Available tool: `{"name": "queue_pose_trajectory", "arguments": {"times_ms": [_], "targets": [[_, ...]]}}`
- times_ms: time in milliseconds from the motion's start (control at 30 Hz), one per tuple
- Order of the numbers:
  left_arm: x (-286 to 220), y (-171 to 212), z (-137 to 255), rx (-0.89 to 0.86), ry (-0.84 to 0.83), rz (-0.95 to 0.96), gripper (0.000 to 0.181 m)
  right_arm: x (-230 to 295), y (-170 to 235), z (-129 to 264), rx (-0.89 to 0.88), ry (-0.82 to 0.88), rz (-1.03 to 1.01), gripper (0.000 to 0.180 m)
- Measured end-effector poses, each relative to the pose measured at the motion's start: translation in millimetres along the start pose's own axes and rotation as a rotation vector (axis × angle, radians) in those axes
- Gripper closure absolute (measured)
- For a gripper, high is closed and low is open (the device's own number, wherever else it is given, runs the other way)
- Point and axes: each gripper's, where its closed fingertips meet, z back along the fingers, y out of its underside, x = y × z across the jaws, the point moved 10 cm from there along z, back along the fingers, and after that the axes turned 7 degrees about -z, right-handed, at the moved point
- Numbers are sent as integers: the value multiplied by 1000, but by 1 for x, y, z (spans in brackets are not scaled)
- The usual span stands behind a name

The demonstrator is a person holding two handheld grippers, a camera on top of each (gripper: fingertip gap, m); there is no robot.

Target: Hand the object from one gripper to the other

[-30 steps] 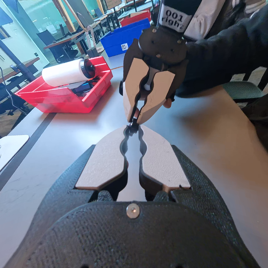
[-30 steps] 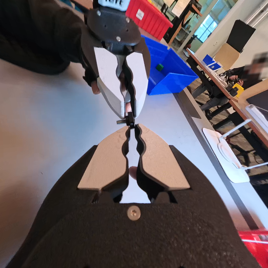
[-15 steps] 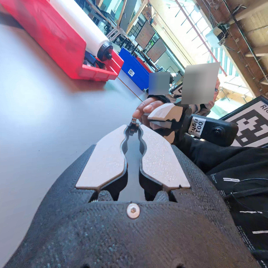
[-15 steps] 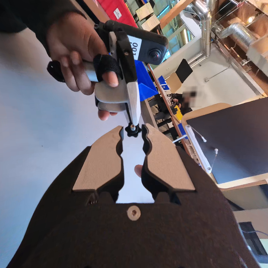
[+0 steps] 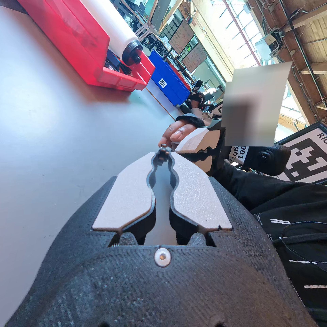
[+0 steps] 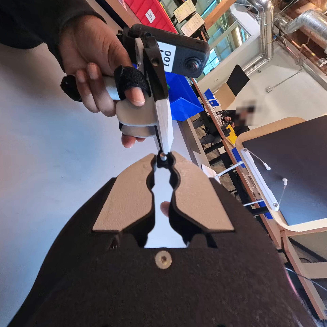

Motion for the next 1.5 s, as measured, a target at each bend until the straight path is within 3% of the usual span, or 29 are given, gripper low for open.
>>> {"name": "queue_pose_trajectory", "arguments": {"times_ms": [67,100,233,300,367,600,767,900,1033,1200,1367,1500], "targets": [[1,1,0,4,-7,-2,170,2,-1,-3,22,-15,-8,163],[1,1,-1,7,-2,4,170,3,-1,-3,24,0,-2,172],[-2,-1,1,-8,5,-19,169,-4,-4,0,10,-10,-58,174],[-4,-10,9,-60,-34,-96,156,-22,-7,7,-9,26,-137,174],[-6,-22,23,-96,-95,-226,153,-59,-3,17,44,134,-224,174],[-17,-50,62,-170,-322,-564,155,-182,78,44,408,356,-611,174],[-12,-50,64,-162,-362,-585,157,-192,146,28,584,372,-799,173],[-10,-49,64,-156,-384,-606,158,-187,165,19,616,372,-849,173],[-10,-49,64,-153,-397,-613,157,-193,157,24,535,418,-836,162],[-10,-50,65,-153,-413,-624,157,-193,119,46,227,415,-859,157],[-10,-57,73,-160,-454,-659,157,-151,78,62,31,315,-914,154],[-9,-74,96,-153,-549,-725,154,-107,69,63,-41,262,-946,152]]}}
